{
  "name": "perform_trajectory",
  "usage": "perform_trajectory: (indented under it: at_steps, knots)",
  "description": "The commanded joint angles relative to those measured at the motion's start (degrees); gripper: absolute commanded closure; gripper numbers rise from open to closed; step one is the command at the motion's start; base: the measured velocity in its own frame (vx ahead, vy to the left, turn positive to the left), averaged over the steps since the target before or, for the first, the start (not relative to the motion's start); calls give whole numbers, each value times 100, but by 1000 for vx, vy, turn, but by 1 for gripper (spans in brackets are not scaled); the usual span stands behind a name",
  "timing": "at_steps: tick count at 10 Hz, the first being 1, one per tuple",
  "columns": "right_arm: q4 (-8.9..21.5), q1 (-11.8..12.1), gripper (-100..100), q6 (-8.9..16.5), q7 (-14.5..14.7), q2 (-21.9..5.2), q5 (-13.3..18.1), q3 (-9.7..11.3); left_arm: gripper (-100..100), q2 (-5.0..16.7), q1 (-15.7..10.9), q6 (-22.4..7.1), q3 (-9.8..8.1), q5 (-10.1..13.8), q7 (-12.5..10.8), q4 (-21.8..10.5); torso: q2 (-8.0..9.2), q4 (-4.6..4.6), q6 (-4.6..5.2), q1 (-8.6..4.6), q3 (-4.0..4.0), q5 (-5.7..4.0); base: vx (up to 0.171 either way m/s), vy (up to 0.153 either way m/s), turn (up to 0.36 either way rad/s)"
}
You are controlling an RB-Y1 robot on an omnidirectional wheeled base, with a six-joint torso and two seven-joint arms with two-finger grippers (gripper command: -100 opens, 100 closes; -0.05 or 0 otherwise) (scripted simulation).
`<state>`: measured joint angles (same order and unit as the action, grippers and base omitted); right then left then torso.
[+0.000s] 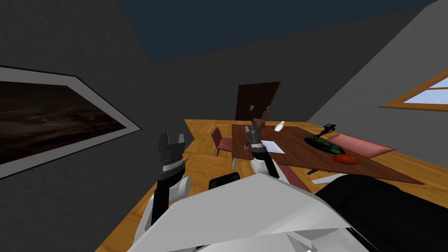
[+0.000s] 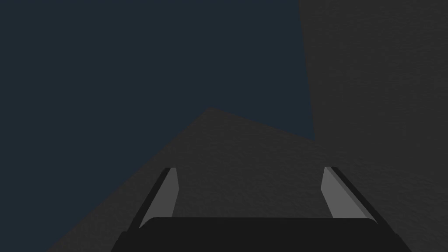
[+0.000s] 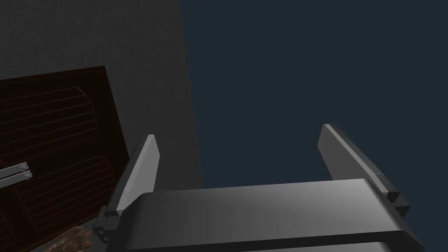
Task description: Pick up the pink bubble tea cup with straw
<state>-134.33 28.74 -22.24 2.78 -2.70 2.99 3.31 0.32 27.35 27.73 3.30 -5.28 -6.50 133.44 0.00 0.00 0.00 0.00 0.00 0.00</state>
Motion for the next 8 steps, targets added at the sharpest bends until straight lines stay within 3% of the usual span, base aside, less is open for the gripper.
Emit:
perform_trajectory:
  at_steps: [1,4,7,8]
  knots:
    - [106,1,-100,166,-122,-178,-116,-101,0,0,0,0,0,0,0,0,0,0,0,0,0,0,2,34,-19]
    - [338,-1,-100,544,-403,-398,-398,-357,0,-1,0,0,1,0,0,0,-3,-1,0,25,-2,6,8,73,-28]
    - [653,-5,-100,1081,-801,-607,-816,-731,0,-1,0,0,1,0,0,0,-6,-2,0,31,-4,7,20,96,-29]
    - [653,-5,-100,1081,-801,-607,-816,-731,0,-1,0,0,1,0,0,0,-9,-2,0,40,-5,9,33,92,-16]
